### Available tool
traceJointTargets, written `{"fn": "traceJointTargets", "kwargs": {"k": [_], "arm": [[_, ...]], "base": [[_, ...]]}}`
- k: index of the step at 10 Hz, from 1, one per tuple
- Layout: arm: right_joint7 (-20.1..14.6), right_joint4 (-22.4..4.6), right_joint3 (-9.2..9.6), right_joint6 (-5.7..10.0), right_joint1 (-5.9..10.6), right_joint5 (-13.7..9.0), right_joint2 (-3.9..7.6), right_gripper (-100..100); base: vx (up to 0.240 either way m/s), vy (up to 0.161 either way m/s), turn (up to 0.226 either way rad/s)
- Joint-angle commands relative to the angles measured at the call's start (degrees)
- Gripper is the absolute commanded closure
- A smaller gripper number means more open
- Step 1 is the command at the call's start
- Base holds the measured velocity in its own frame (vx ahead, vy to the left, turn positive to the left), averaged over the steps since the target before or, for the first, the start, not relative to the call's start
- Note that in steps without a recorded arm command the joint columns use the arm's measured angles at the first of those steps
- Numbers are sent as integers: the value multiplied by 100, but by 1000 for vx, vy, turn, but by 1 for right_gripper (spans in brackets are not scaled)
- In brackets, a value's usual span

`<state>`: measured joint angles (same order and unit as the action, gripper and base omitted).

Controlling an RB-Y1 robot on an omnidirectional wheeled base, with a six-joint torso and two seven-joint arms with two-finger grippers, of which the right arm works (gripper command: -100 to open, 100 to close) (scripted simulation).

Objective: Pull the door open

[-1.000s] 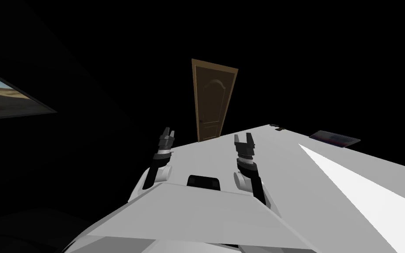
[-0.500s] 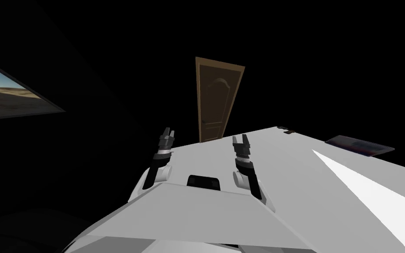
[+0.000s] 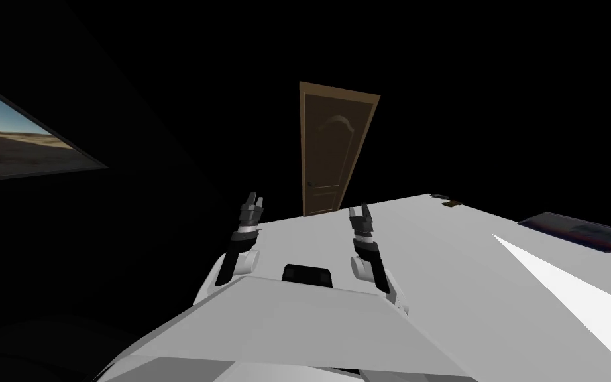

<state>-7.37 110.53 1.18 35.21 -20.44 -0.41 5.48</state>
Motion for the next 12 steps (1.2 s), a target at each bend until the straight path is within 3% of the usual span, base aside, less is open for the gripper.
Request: {"fn": "traceJointTargets", "kwargs": {"k": [1, 12], "arm": [[21, -241, -26, 16, 90, -28, 36, -100], [160, -2113, -279, 100, 877, -271, 345, -100]], "base": [[85, 6, 108], [99, 2, 131]]}}
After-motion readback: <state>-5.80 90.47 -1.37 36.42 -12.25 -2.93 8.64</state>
